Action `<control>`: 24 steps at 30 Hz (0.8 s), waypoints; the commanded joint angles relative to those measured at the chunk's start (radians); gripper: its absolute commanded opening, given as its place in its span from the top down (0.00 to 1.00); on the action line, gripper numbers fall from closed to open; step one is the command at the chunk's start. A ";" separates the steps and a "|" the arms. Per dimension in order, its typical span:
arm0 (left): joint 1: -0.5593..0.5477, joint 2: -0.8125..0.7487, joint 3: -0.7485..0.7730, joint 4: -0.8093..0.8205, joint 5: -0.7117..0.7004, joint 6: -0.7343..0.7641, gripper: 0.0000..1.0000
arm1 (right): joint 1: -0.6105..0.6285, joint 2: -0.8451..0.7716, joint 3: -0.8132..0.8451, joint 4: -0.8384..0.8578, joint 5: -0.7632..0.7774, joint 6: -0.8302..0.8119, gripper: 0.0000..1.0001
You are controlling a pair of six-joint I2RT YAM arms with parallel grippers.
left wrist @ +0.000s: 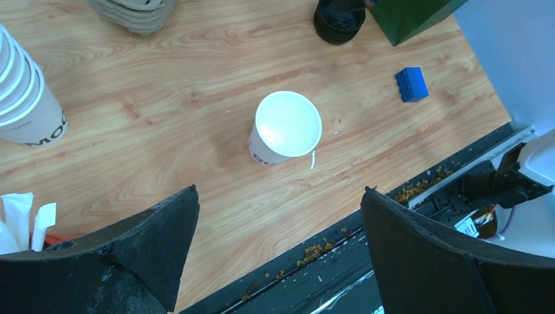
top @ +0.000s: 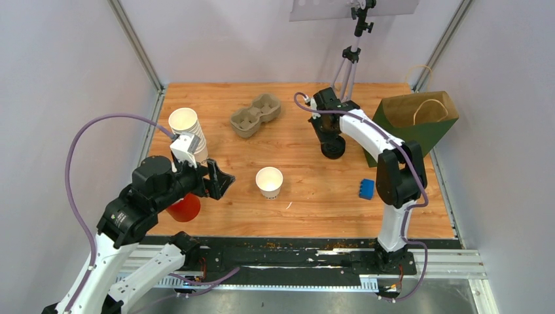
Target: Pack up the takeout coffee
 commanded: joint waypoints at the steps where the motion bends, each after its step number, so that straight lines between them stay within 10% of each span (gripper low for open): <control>1: -0.002 0.015 0.037 -0.023 -0.026 0.040 0.00 | -0.004 -0.073 0.009 0.025 -0.008 0.005 0.97; 9: -0.003 0.003 0.018 -0.020 -0.013 0.032 0.00 | -0.004 -0.007 0.043 0.024 -0.005 -0.006 0.73; 24: -0.002 -0.003 0.004 -0.020 -0.010 0.032 0.00 | -0.006 0.085 0.085 0.024 0.039 -0.004 0.76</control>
